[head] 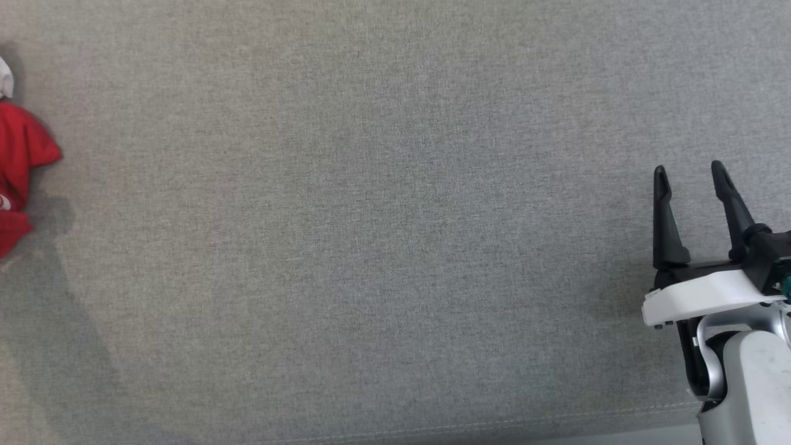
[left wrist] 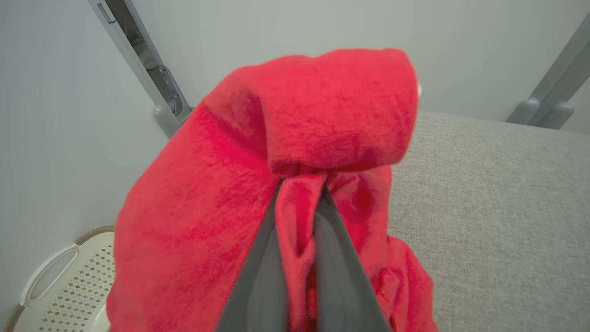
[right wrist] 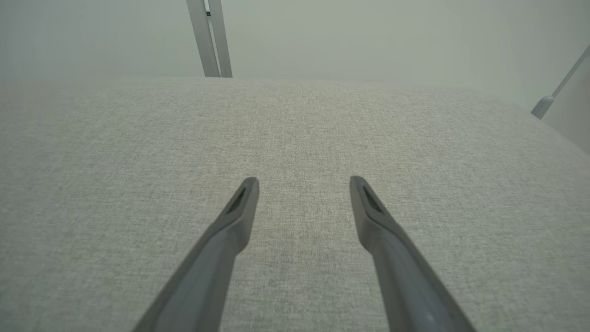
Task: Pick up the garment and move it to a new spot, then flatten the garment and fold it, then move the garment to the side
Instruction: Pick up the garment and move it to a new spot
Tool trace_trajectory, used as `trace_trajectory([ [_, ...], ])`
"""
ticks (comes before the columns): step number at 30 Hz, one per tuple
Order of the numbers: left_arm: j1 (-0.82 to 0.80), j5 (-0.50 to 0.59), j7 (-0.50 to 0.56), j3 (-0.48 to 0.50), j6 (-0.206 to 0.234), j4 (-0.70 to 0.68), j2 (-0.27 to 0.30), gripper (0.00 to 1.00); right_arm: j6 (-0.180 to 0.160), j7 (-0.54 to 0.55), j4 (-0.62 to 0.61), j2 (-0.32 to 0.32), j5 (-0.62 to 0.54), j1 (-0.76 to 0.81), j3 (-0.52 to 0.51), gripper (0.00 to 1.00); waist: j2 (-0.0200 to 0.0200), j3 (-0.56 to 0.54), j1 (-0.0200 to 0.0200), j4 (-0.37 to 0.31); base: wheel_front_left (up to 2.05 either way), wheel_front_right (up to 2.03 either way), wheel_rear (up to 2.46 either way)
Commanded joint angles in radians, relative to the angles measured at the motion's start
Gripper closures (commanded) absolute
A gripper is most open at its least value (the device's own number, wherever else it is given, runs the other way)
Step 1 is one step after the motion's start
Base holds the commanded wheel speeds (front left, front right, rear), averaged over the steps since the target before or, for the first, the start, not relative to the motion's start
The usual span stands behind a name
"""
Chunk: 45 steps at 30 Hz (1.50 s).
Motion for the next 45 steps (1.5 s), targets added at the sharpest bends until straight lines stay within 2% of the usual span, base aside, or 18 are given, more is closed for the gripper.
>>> trace_trajectory([
  [1,-0.019,0.009,-0.022,-0.003,-0.005,-0.006,0.017,1.0,0.0,-0.01,0.013,0.005,0.008,-0.004,0.007,0.0,-0.0001,-0.036,-0.0001,0.003,0.0,0.0,0.0],
  [8,-0.062,0.044,-0.087,-0.029,-0.011,-0.119,0.041,1.0,0.0,-0.037,0.073,0.023,0.018,0.006,0.02,0.0,-0.0001,-0.114,-0.0001,-0.008,0.0,0.0,0.0],
  [15,-0.104,0.076,-0.048,-0.081,-0.003,-0.349,0.034,1.0,0.0,-0.062,0.122,0.037,0.03,0.011,0.023,0.0,-0.0001,-0.172,-0.0001,-0.056,0.0,0.0,0.0],
  [21,-0.151,0.101,0.056,-0.152,0.002,-0.584,-0.003,1.0,0.0,-0.082,0.157,0.046,0.043,0.005,0.03,0.0,-0.0001,-0.185,-0.0001,-0.136,0.0,0.0,0.0],
  [27,-0.216,0.105,0.156,-0.252,0.003,-0.738,-0.1,1.0,0.0,-0.1,0.197,0.051,0.064,-0.016,0.044,0.0,-0.0001,-0.177,-0.0001,-0.227,0.0,0.0,0.0],
  [35,-0.235,0.087,0.192,-0.373,-0.009,-0.755,-0.236,1.0,0.0,-0.114,0.243,0.052,0.114,-0.04,0.08,0.0,-0.0001,-0.165,-0.0001,-0.327,0.0,0.0,0.0],
  [41,-0.129,0.078,0.163,-0.427,-0.01,-0.682,-0.281,1.0,0.0,-0.115,0.242,0.052,0.137,-0.05,0.103,0.0,-0.0001,-0.164,-0.0001,-0.369,0.0,0.0,0.0],
  [45,-0.007,0.05,0.122,-0.44,0.007,-0.609,-0.303,1.0,0.0,-0.115,0.23,0.052,0.15,-0.047,0.116,0.0,-0.0001,-0.166,-0.0001,-0.374,0.0,0.0,0.0],
])
